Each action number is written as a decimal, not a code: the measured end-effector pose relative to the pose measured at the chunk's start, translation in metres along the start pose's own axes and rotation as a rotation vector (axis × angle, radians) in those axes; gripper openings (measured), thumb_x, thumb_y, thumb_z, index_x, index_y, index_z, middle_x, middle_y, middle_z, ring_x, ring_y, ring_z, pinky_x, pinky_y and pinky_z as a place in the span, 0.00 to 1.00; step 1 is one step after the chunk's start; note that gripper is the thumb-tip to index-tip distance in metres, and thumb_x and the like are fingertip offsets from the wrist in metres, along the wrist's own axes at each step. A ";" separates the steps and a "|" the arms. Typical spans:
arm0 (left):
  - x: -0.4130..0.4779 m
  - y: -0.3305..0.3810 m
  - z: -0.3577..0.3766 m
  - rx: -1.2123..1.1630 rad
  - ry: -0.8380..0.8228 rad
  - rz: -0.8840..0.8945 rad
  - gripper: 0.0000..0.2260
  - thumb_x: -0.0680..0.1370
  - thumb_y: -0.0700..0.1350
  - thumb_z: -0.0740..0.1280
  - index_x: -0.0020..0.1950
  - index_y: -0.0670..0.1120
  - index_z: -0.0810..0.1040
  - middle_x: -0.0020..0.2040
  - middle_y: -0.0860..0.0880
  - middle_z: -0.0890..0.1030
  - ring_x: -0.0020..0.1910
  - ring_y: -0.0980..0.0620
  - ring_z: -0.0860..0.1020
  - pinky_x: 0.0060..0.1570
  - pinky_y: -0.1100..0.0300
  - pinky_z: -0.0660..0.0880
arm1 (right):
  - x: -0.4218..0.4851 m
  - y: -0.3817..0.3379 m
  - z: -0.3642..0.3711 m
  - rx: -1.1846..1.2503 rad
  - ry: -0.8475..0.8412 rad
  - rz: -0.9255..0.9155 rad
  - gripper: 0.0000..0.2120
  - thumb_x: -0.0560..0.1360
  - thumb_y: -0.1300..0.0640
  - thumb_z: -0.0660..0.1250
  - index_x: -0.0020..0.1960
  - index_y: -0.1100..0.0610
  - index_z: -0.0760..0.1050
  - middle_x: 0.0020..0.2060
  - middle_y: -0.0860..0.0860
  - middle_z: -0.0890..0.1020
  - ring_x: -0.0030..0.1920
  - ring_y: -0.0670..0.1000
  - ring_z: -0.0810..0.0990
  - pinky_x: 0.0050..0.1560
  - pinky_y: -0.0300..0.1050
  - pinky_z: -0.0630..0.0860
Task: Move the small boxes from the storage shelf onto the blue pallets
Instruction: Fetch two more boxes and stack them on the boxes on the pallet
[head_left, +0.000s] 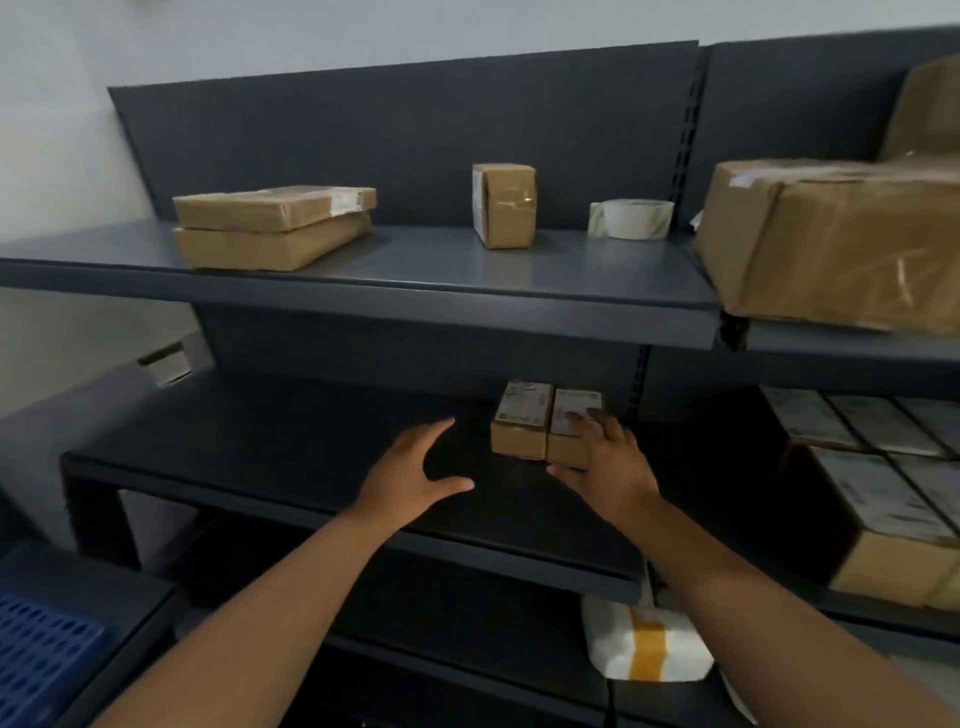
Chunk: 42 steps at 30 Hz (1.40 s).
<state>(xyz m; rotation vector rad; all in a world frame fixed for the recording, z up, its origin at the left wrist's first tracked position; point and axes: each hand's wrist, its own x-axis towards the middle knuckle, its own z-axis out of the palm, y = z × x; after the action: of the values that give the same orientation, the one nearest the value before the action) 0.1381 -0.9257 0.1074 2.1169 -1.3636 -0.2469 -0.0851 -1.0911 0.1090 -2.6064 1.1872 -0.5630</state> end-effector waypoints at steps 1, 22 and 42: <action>0.010 0.005 0.007 -0.013 -0.011 -0.003 0.39 0.68 0.62 0.74 0.75 0.66 0.57 0.77 0.52 0.62 0.74 0.51 0.64 0.68 0.51 0.68 | 0.003 0.009 0.002 0.000 -0.015 0.021 0.41 0.70 0.37 0.69 0.77 0.44 0.55 0.75 0.55 0.59 0.72 0.61 0.61 0.67 0.59 0.69; 0.100 0.035 0.094 -0.126 0.003 -0.086 0.30 0.74 0.50 0.73 0.72 0.66 0.65 0.72 0.53 0.72 0.67 0.52 0.73 0.65 0.56 0.72 | 0.049 0.070 0.039 0.039 -0.155 0.042 0.35 0.78 0.45 0.64 0.77 0.37 0.46 0.70 0.56 0.71 0.63 0.56 0.76 0.60 0.49 0.77; -0.091 -0.041 -0.063 -0.081 0.503 -0.223 0.27 0.69 0.48 0.78 0.66 0.63 0.75 0.65 0.55 0.77 0.62 0.56 0.76 0.64 0.60 0.72 | -0.006 -0.134 0.036 0.301 -0.163 -0.382 0.34 0.75 0.51 0.70 0.76 0.41 0.57 0.67 0.55 0.72 0.60 0.53 0.77 0.59 0.43 0.74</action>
<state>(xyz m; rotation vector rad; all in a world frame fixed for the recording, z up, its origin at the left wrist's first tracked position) 0.1568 -0.8104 0.1198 2.0747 -0.8144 0.1360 0.0170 -0.9986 0.1222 -2.5607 0.5098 -0.5352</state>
